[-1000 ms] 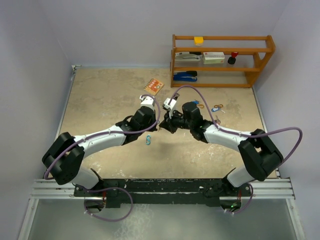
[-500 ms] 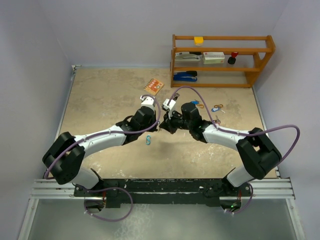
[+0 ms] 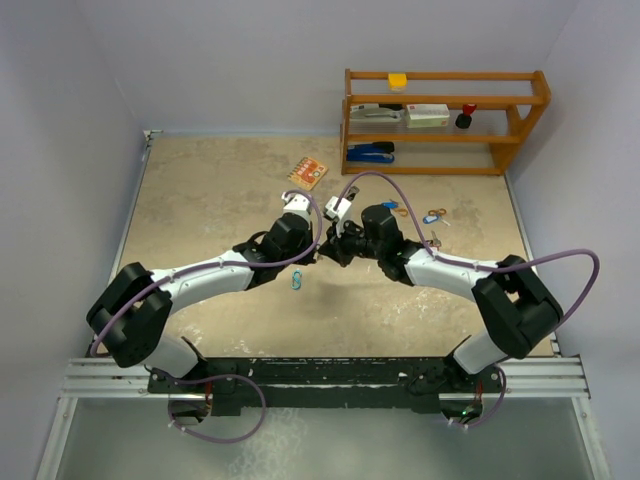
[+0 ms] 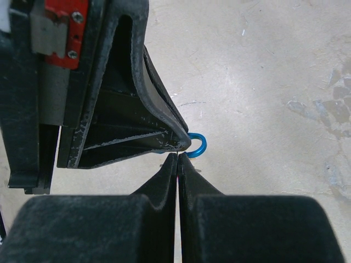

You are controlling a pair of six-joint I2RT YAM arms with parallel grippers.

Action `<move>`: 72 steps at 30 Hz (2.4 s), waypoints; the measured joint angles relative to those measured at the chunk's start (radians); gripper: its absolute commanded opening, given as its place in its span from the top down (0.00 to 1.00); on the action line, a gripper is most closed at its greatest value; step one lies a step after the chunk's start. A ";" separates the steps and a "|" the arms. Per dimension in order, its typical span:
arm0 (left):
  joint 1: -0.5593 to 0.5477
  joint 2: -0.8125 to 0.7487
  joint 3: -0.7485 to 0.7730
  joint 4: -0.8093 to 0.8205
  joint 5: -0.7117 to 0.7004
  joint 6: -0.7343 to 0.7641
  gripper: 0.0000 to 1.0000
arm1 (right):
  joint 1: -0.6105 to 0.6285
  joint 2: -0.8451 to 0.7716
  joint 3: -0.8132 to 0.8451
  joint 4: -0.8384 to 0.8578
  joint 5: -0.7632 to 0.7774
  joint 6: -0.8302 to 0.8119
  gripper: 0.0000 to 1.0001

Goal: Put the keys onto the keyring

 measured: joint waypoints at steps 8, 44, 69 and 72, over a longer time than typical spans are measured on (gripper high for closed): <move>0.000 0.000 0.000 -0.003 0.003 0.000 1.00 | 0.000 0.009 0.003 0.007 0.018 -0.003 1.00; -0.001 -0.029 -0.042 0.007 0.052 0.018 1.00 | 0.009 0.015 0.004 0.016 0.082 -0.029 1.00; 0.006 -0.087 -0.086 0.019 0.044 0.046 0.46 | 0.011 0.014 0.004 0.010 0.106 -0.042 1.00; 0.006 -0.099 -0.092 0.023 0.032 0.045 0.49 | 0.011 0.011 0.004 0.010 0.106 -0.044 1.00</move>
